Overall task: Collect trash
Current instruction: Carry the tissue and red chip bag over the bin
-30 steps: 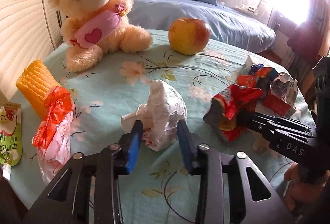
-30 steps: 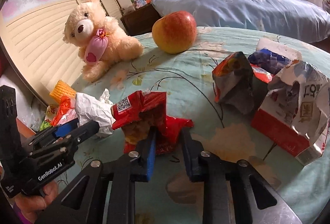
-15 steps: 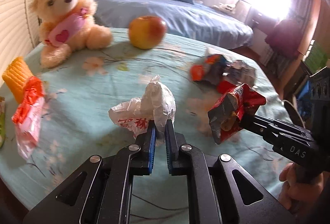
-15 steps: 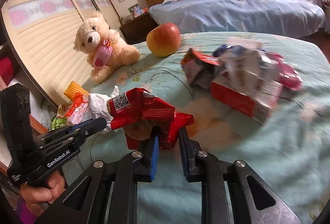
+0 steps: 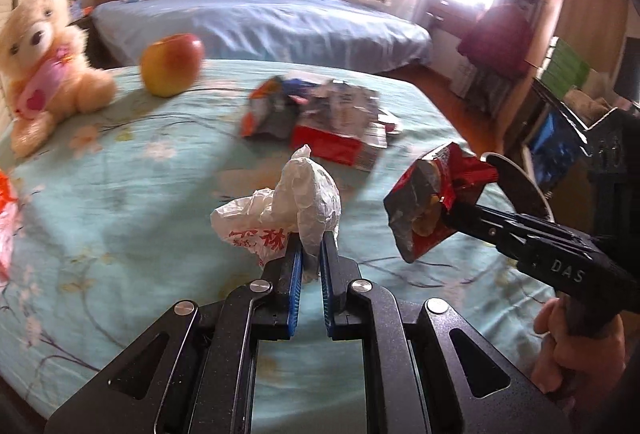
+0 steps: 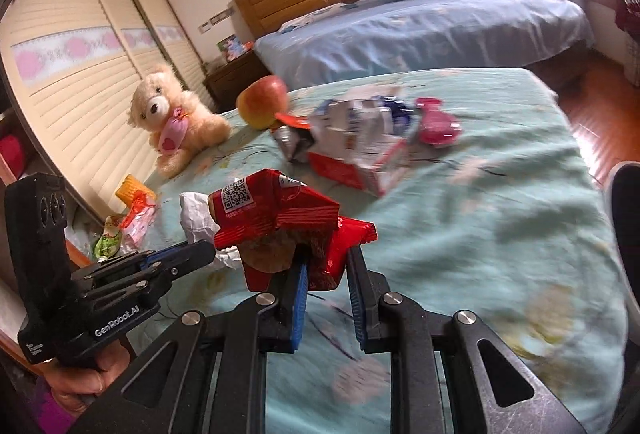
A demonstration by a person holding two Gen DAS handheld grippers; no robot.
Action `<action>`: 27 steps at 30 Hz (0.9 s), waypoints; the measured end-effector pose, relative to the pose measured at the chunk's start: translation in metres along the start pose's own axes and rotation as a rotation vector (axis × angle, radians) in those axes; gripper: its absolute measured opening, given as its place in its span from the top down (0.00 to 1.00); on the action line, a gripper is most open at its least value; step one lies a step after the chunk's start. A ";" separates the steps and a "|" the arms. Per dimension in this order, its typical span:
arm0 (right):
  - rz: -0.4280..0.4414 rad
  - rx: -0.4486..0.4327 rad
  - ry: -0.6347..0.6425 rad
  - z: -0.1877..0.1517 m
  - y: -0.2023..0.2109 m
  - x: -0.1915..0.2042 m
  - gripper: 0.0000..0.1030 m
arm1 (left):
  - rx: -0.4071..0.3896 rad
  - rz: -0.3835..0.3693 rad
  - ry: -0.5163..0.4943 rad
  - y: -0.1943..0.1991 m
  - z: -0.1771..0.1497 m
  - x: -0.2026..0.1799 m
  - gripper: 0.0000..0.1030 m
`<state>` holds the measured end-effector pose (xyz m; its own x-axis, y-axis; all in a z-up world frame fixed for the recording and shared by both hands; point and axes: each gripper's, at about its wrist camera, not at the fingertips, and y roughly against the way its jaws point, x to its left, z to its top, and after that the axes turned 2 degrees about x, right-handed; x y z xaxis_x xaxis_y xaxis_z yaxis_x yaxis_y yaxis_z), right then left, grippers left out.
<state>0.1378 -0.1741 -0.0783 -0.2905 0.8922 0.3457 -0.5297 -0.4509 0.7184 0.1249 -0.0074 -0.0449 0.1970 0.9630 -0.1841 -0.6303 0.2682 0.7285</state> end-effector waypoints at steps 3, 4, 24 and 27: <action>-0.022 -0.009 -0.024 -0.005 0.011 -0.014 0.82 | 0.012 -0.046 -0.019 -0.004 0.001 -0.015 0.92; -0.031 -0.014 -0.030 -0.006 0.016 -0.019 0.82 | 0.015 -0.054 -0.025 -0.005 0.001 -0.019 0.92; -0.202 -0.126 -0.192 -0.029 0.090 -0.112 0.82 | 0.039 -0.176 -0.179 -0.027 0.015 -0.120 0.92; -0.225 -0.137 -0.208 -0.032 0.097 -0.122 0.82 | 0.043 -0.189 -0.200 -0.030 0.015 -0.132 0.92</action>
<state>0.0966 -0.3280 -0.0699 0.0072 0.9496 0.3133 -0.6684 -0.2284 0.7079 0.1288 -0.1433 -0.0325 0.4550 0.8703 -0.1885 -0.5369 0.4370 0.7217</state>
